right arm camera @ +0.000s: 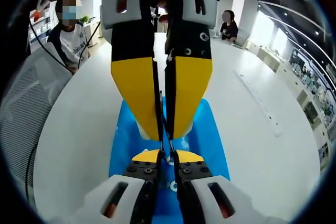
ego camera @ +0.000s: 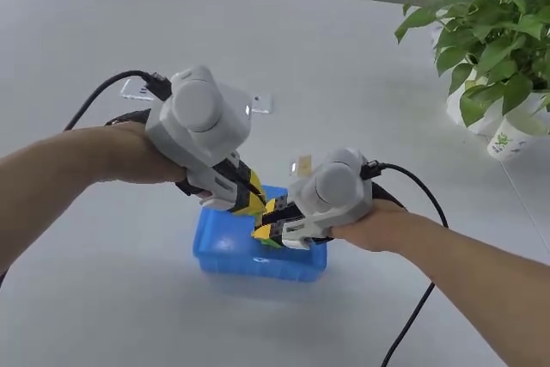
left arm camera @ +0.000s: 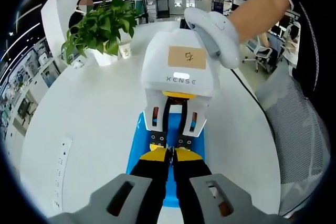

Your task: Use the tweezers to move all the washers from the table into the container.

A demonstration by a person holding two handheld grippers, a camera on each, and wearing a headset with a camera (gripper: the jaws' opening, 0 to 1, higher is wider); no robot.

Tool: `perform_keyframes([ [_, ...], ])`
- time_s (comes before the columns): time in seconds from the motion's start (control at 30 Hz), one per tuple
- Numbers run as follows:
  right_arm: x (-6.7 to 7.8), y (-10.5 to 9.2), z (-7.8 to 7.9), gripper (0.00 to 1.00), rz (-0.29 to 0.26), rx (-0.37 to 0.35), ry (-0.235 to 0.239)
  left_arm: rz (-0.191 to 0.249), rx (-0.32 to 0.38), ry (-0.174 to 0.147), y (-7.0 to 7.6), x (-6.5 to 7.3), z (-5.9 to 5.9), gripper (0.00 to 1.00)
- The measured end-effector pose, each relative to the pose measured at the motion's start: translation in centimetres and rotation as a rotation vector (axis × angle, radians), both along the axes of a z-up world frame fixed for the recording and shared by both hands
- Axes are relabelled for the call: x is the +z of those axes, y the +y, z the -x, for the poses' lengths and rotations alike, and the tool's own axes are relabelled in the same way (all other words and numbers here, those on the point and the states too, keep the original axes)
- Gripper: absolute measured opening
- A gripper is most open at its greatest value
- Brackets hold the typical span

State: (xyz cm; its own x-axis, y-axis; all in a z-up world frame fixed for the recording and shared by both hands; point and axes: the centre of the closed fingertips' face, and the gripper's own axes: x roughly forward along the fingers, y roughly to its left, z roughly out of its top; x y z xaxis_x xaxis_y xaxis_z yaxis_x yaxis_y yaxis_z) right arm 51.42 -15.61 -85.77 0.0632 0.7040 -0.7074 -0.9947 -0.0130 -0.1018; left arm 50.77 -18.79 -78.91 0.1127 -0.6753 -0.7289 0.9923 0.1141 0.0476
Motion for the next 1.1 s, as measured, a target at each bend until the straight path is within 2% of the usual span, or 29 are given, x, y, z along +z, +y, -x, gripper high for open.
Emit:
perform_keyframes([
  [0.23,0.8,0.1,0.1,0.12,-0.007,0.0,-0.011,0.003,-0.001,-0.005,0.1,0.8,0.2,0.07],
  [0.67,2.9,0.1,1.4,0.1,-0.019,0.003,-0.025,0.011,-0.017,-0.005,0.5,2.7,1.5,0.07],
  [0.9,4.2,0.2,2.7,0.09,-0.018,0.016,-0.044,0.017,-0.036,-0.007,1.0,4.0,2.9,0.07],
  [1.1,4.7,-0.2,4.3,0.09,0.005,0.039,-0.064,-0.015,-0.059,-0.004,1.7,4.0,4.4,0.07],
])
